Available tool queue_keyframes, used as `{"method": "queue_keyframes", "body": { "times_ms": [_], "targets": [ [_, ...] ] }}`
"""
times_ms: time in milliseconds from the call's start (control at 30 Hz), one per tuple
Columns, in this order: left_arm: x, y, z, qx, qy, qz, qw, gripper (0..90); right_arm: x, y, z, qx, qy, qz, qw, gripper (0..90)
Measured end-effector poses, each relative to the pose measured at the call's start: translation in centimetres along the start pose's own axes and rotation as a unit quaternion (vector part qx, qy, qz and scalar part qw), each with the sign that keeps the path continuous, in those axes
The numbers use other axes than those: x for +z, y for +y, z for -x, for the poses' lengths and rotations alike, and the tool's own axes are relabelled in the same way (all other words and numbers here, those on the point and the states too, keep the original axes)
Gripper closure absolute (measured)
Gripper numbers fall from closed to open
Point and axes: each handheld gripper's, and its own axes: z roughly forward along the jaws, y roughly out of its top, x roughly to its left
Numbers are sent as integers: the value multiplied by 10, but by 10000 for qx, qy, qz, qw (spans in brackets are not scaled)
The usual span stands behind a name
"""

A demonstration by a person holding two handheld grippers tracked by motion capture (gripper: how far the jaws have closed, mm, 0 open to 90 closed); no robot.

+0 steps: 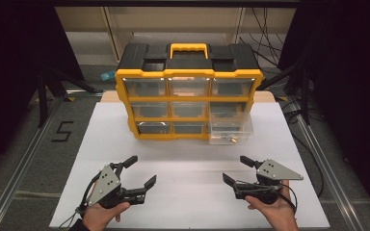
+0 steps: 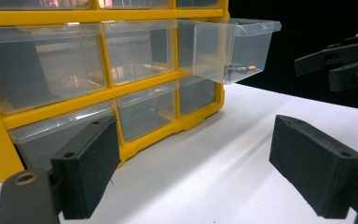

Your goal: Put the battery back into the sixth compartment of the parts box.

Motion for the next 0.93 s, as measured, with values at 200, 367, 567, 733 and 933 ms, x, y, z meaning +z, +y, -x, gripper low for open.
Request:
{"method": "queue_keyframes", "body": {
  "times_ms": [200,367,567,733,933],
  "targets": [
    [1,0,0,16,-4,7,10000,156,-1,-1,-1,-20,-61,31,10000,161],
    [0,0,0,-6,6,0,10000,156,0,-1,0,-23,-64,2,10000,160],
    [2,0,-1,8,-39,91,10000,156,0,-1,0,-34,-22,31,10000,160],
    [1,0,0,7,6,11,10000,156,0,-1,1,-24,-49,35,10000,161],
    [0,0,0,2,2,9,10000,156,0,-2,1,4,-79,-7,10000,161]
  ]
}}
